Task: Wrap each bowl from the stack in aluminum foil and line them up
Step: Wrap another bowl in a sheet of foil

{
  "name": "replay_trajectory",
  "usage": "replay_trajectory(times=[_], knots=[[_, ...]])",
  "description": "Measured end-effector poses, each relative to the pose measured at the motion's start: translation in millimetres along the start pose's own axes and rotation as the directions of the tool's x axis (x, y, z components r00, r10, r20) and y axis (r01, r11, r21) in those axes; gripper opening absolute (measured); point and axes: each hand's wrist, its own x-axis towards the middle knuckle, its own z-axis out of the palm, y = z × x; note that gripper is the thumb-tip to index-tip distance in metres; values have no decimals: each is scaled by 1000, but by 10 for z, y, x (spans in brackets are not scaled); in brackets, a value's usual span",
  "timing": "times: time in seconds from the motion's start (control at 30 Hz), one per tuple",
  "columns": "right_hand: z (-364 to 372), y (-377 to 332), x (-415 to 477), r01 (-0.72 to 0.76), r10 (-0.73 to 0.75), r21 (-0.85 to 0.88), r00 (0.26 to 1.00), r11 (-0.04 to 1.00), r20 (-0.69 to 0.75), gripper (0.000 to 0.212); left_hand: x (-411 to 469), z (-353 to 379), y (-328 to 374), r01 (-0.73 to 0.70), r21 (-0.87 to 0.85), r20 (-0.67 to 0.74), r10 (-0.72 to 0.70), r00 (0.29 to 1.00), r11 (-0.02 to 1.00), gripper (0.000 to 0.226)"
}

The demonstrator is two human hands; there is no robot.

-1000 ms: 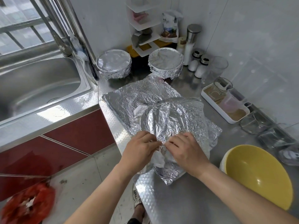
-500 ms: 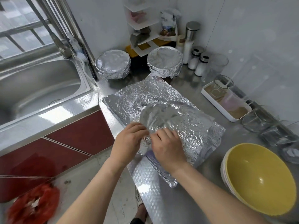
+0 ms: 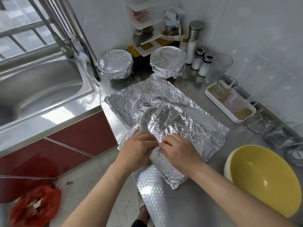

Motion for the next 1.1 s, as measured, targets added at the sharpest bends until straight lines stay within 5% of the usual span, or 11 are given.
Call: replay_trajectory(times=[0.3, 0.53, 0.77, 1.1], knots=[[110, -106, 27, -23, 17, -39, 989, 999, -144, 18, -11, 57, -37, 26, 37, -10, -25, 1000, 999, 25], [-60, -42, -78, -91, 94, 35, 990, 995, -102, 21, -34, 47, -157, 132, 26, -78, -130, 988, 991, 18], [12, 9, -84, -62, 57, -40, 992, 997, -116, 10, -12, 107, 14, 22, -49, -4, -22, 1000, 999, 13], [120, -92, 12, -127, 96, -121, 967, 984, -237, 8, 9, 199, -18, 45, 1, -142, -44, 989, 999, 21]])
